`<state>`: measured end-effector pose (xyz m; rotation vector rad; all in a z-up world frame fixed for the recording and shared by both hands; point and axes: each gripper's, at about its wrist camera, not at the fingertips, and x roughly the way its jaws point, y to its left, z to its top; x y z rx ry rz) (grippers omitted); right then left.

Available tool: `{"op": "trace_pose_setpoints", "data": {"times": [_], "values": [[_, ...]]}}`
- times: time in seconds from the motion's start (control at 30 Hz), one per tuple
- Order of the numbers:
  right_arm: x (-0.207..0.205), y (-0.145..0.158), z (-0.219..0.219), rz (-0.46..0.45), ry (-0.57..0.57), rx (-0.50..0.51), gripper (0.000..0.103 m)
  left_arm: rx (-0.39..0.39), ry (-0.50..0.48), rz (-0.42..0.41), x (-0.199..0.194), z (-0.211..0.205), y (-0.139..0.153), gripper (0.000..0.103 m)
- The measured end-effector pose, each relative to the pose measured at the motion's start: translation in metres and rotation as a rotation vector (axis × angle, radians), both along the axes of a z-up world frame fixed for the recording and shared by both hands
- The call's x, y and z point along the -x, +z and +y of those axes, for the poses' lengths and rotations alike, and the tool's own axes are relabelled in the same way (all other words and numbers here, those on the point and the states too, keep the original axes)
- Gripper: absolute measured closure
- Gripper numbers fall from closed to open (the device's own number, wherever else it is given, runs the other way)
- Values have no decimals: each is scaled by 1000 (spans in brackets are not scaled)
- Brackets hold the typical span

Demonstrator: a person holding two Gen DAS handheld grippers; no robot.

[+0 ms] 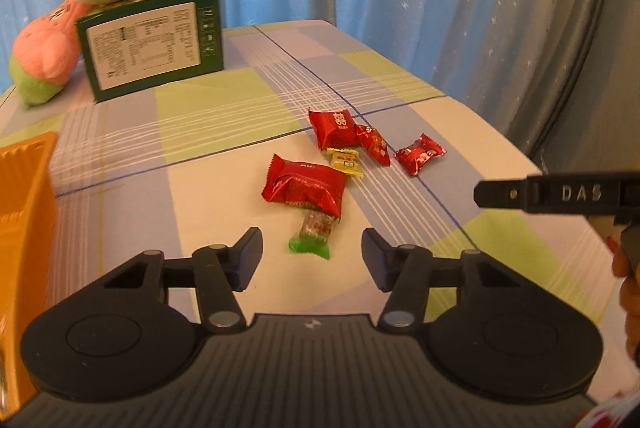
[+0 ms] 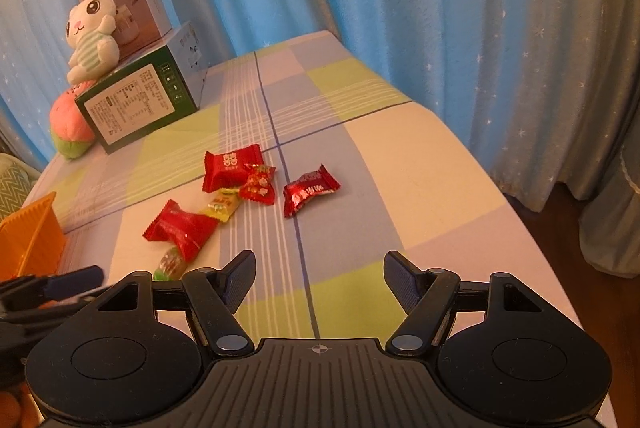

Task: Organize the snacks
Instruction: 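Grasp the green-wrapped candy with the left tool while the right tool grasps a red candy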

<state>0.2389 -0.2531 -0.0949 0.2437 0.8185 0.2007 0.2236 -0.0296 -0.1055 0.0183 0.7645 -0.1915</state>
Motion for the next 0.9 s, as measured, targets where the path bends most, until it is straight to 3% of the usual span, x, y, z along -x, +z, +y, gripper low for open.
{"op": "trace_pose_setpoints", "data": {"times": [0.2,0.43,0.9], "values": [[-15,-7,1,12,-10,-13,32,-35,-45,1,-23,-8,-17,63],[-26,-11,2,23,-15,-15,33,-67,-82,26,-33,-14,-31,82],[-68,-29,9,34,-3,-72,51,-13,2,29,-18,3,-29,84]]}}
